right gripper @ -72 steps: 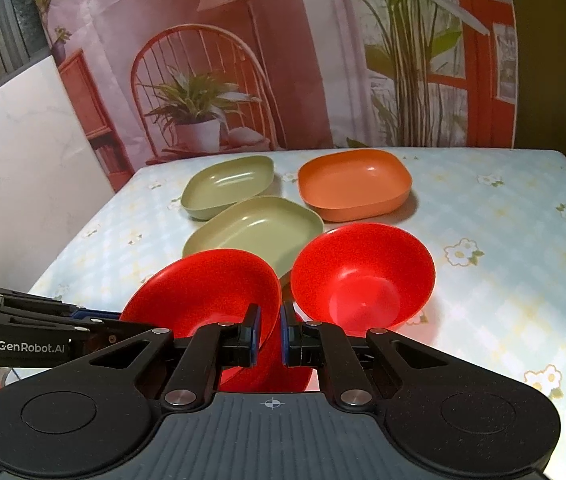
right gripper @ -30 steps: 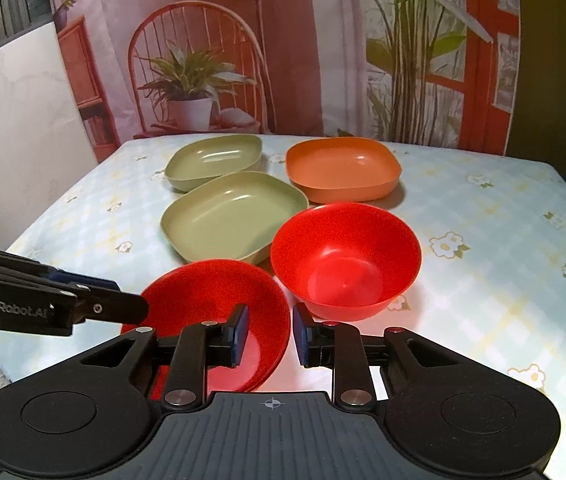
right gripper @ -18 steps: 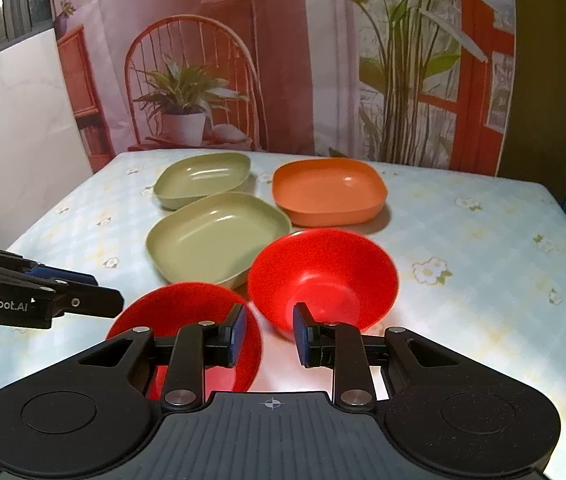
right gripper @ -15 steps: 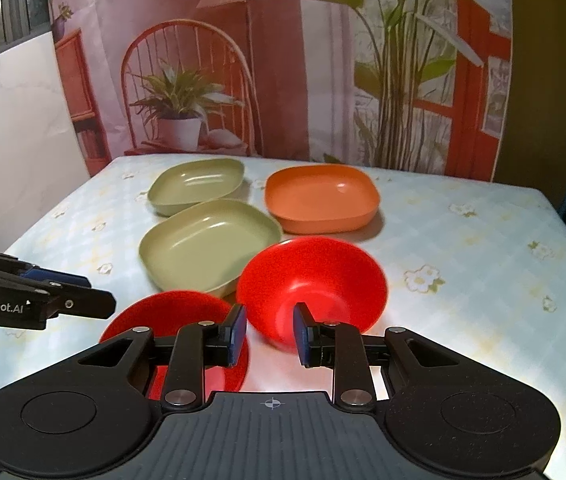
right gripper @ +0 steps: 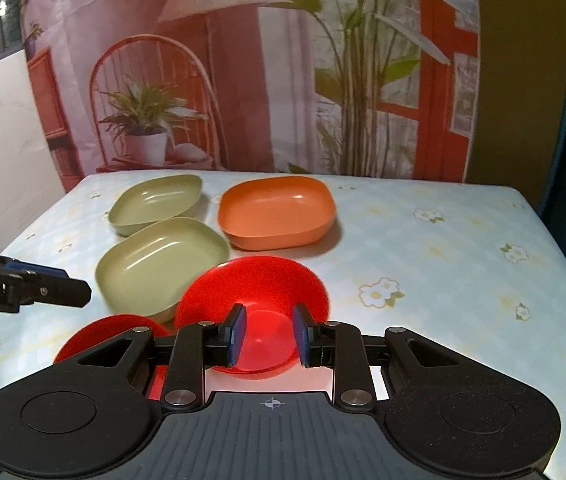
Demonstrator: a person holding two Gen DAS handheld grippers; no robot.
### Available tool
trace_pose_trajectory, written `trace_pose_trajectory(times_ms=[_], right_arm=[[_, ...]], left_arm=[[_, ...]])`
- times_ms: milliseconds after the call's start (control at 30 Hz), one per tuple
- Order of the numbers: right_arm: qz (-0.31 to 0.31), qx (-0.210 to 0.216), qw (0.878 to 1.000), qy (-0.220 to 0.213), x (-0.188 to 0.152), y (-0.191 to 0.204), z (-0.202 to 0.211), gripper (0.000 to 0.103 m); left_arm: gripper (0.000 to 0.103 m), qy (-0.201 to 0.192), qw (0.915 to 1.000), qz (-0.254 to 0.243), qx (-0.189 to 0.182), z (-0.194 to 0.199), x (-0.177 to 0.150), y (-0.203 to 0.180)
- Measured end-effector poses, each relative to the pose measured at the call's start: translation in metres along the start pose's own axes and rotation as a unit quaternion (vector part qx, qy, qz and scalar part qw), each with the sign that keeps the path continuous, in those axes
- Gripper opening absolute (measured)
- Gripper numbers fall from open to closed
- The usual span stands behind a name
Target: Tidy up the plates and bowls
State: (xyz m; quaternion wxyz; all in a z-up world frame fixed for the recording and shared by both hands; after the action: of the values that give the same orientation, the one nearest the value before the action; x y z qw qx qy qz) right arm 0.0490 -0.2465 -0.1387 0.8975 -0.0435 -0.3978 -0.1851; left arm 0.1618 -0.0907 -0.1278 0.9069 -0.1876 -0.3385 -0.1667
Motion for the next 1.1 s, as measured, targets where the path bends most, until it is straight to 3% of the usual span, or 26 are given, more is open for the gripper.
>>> trace_pose_trajectory(times_ms=[500,1100], right_arm=[[-0.028,-0.013,0.999,0.019,-0.002,-0.025,-0.03,0.025],[-0.065,0.001,0.997,0.039,-0.014,-0.04,-0.051,0.026]], left_arm=[[0.038,0.035,0.9989,-0.001,-0.032,-0.058,0.016,-0.019],[0.038,0.074,0.9969,0.003,-0.027,-0.09,0.017,-0.02]])
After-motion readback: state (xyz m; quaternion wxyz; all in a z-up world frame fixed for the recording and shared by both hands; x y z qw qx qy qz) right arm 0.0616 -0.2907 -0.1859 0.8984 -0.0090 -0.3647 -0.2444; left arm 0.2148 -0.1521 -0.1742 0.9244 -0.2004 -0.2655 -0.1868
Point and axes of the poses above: each gripper's, at about its wrist camera, not at the fingertips, and z roughly against the way its jaws point, y to its left, x to its top, the point moved 3 cm from there along -z, roughly the way its jaws point, and after that the axes turned 6 degrees about -x, right-handed, at the moved point
